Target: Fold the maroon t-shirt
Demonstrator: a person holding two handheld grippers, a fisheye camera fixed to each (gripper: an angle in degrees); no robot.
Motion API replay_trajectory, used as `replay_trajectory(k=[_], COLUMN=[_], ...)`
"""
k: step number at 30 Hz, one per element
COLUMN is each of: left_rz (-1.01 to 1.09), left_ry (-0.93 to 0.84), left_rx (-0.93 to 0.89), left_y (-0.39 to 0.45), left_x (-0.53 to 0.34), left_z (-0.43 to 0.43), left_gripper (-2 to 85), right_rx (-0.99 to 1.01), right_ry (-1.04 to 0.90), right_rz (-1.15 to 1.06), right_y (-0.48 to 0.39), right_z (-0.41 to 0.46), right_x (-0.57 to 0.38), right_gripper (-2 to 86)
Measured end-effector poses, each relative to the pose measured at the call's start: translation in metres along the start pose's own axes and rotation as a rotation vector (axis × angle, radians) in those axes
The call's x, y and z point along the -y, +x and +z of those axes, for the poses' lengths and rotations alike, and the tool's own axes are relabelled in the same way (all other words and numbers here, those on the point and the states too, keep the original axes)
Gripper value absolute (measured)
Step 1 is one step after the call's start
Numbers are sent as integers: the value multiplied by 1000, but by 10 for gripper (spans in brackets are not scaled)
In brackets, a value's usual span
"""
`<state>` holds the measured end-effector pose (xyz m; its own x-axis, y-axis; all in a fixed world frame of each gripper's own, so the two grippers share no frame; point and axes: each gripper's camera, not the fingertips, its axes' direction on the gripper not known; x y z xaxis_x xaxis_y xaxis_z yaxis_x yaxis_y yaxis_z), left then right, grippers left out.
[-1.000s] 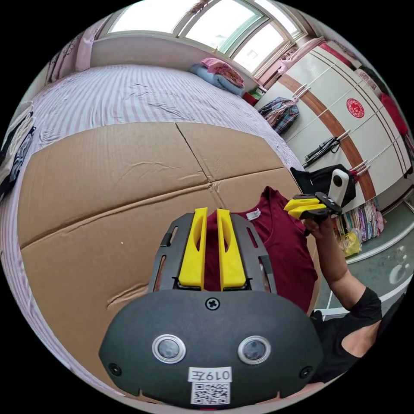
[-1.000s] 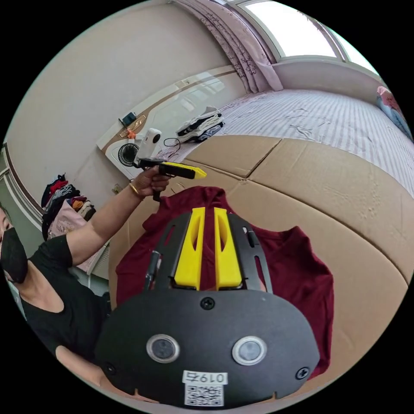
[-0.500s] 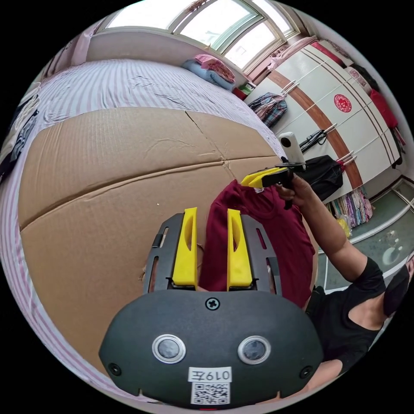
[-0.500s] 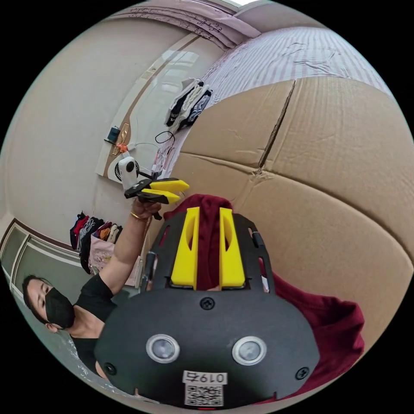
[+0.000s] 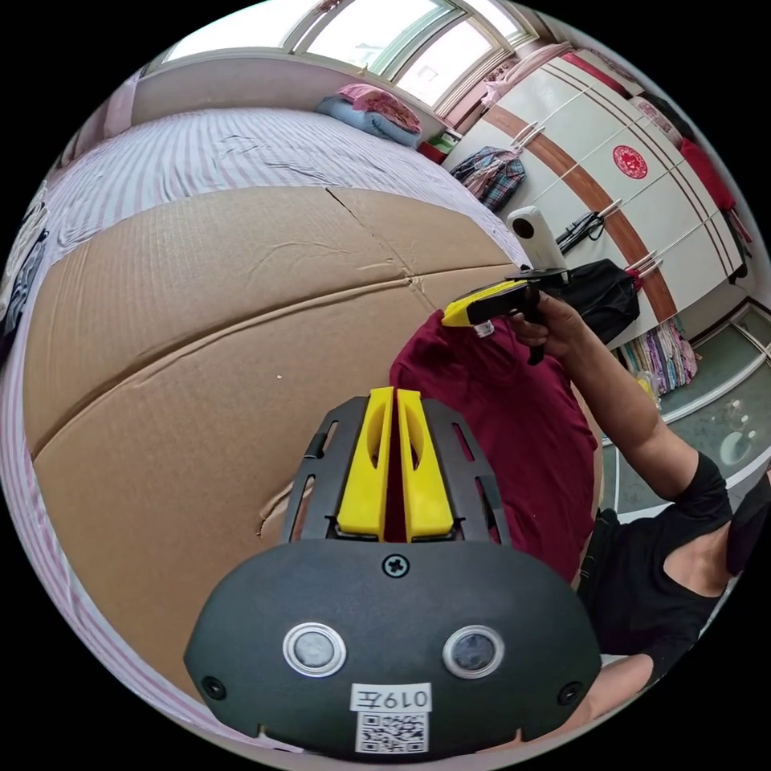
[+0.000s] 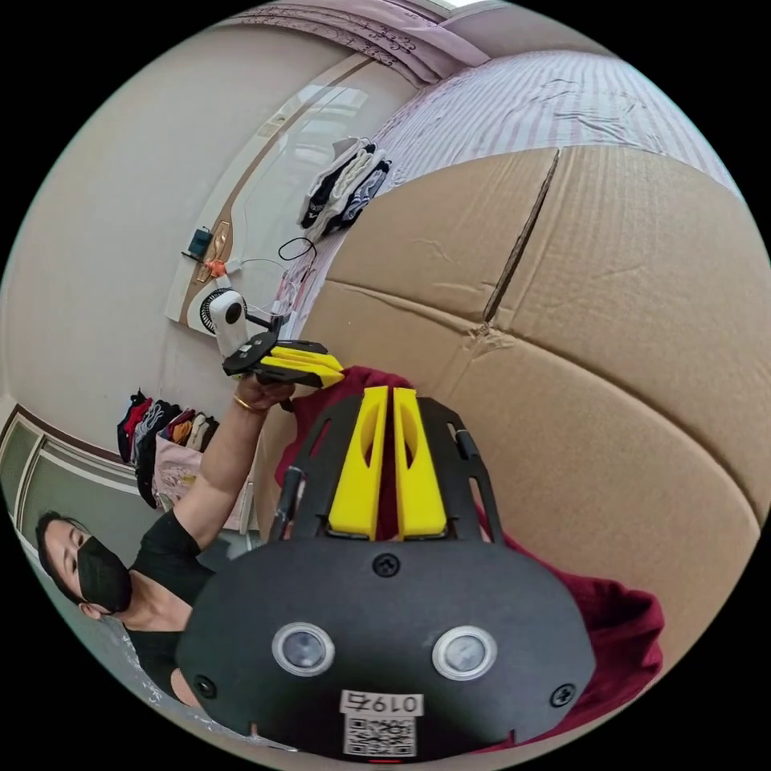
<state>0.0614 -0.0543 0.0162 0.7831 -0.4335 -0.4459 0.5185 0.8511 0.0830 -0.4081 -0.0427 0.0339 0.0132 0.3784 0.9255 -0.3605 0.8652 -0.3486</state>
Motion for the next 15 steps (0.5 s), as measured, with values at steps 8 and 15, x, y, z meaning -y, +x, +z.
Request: replay_trajectory(k=[8, 15], left_rz=[-4, -45], left_ry=[-28, -54], left_rx=[143, 128], left_y=[17, 18], left_x=[9, 19], left_z=[7, 12], left_gripper=[10, 6], right_rx=[-163, -150], right_ry=[6, 25], right_rz=[-48, -32], right_y=[0, 11], right_z=[37, 59], right_x=[-14, -36], right_gripper=[-3, 10])
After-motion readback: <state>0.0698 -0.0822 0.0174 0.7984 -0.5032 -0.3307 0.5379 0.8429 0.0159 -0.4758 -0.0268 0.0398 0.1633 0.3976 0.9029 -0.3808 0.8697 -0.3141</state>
